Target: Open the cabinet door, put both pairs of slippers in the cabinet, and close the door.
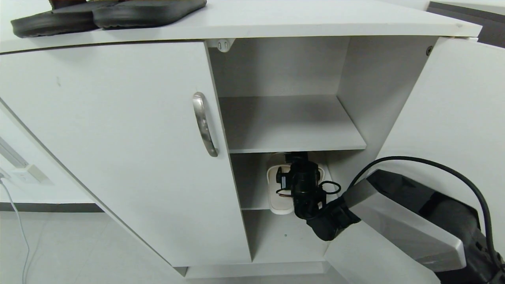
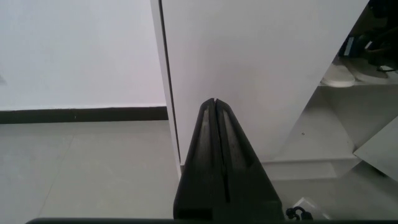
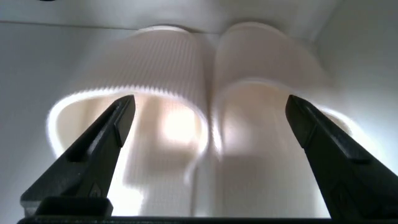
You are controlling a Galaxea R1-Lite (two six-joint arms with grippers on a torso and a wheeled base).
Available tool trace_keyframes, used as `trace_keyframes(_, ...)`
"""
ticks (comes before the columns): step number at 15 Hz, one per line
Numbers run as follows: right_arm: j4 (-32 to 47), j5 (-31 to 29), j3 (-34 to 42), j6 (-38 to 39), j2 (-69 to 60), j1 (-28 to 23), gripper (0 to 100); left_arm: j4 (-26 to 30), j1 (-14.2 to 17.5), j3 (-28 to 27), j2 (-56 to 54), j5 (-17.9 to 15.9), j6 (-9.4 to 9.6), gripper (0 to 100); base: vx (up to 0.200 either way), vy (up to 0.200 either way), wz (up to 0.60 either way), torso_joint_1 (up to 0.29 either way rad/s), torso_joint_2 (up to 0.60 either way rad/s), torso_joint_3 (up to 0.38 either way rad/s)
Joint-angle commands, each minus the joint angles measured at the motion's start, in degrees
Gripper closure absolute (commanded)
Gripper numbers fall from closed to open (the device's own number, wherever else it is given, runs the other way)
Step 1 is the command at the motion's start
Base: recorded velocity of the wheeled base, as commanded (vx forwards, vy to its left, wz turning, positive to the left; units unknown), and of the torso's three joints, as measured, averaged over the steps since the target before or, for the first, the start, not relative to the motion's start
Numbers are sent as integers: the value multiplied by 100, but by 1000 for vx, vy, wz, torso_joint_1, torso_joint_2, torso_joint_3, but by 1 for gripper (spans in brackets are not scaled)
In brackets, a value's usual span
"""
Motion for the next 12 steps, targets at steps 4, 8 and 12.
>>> trace_keyframes(4, -938, -81, 2419, 30, -1486, 642, 0, -1, 2, 0, 7, -5, 9, 100, 0, 0, 0, 0, 0, 0)
trace_keyframes(8, -1765, -73, 3667, 47, -1899, 1011, 0, -1, 2, 0, 7, -5, 9, 100, 0, 0, 0, 0, 0, 0)
trace_keyframes(12, -2037, -73, 3860, 188, -1917, 1107, 0, -1, 2, 0, 7, -14, 0, 100, 0, 0, 0, 0, 0, 0)
